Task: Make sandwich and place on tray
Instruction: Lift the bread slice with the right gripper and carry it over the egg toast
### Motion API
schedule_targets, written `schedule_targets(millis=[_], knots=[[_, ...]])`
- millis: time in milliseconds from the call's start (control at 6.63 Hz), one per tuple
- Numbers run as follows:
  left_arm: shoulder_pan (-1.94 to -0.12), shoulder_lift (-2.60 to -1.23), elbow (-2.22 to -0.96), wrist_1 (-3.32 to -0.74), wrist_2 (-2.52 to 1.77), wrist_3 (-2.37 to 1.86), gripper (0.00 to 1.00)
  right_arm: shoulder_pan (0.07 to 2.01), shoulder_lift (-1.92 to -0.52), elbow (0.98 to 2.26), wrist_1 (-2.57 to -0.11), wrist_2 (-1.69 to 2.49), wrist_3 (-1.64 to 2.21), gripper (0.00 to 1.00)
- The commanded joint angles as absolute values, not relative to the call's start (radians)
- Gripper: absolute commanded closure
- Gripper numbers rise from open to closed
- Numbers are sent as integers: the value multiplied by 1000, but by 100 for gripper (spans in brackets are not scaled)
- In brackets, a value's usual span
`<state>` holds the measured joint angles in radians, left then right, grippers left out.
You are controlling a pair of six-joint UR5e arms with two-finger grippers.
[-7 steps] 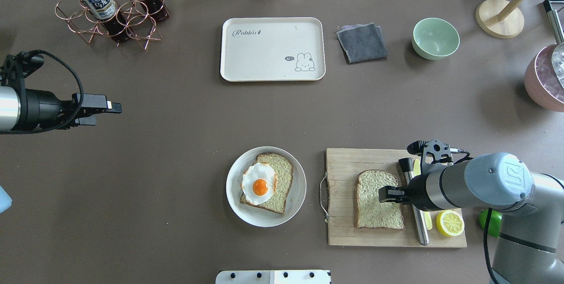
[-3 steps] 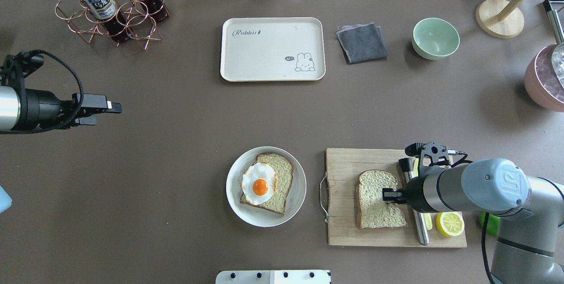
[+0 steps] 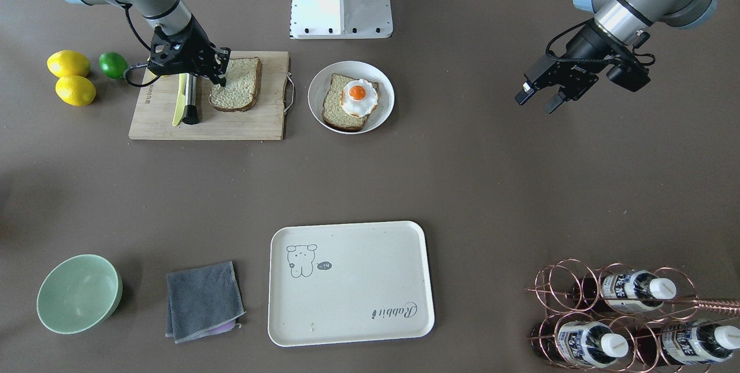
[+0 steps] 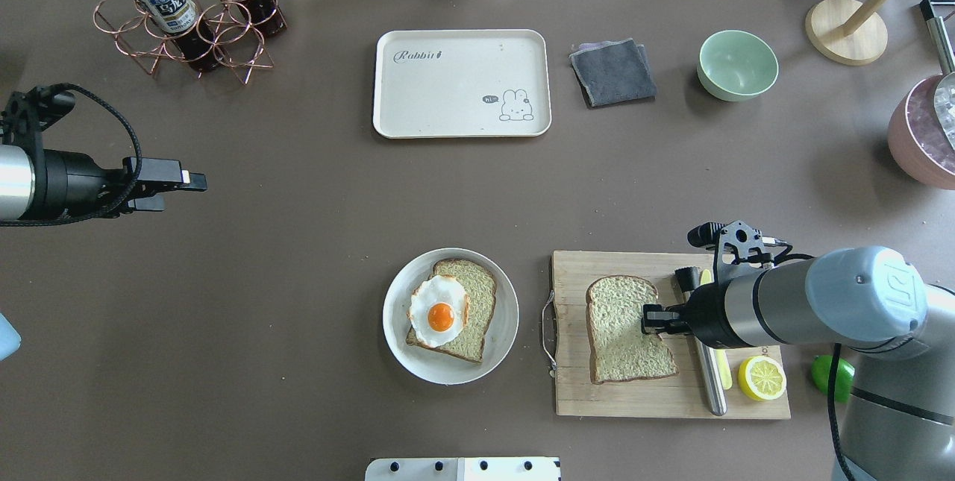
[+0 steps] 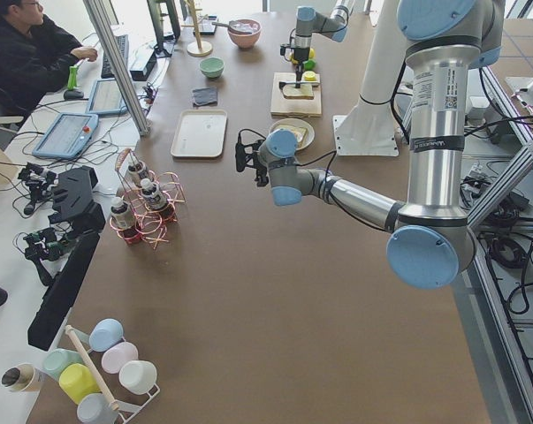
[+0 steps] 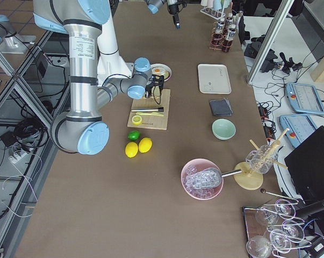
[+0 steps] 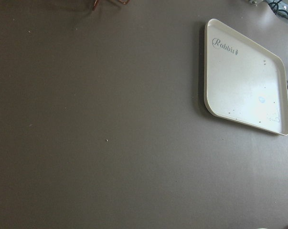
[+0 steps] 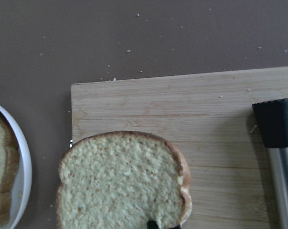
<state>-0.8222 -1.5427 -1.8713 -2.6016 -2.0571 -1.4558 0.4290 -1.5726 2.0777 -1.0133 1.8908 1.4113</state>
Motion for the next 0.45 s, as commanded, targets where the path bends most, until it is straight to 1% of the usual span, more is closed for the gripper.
schedule_targets(millis=[0,302], knots=[[-822,-1543,-1870,-2602,-2057,-1456,3,456,-1460,2082,-1022,1936,1411,100],[-821,-1542,-1867,-2602,-2057,-1456,3,442,-1326,2005,-1035,1907,1413,100]])
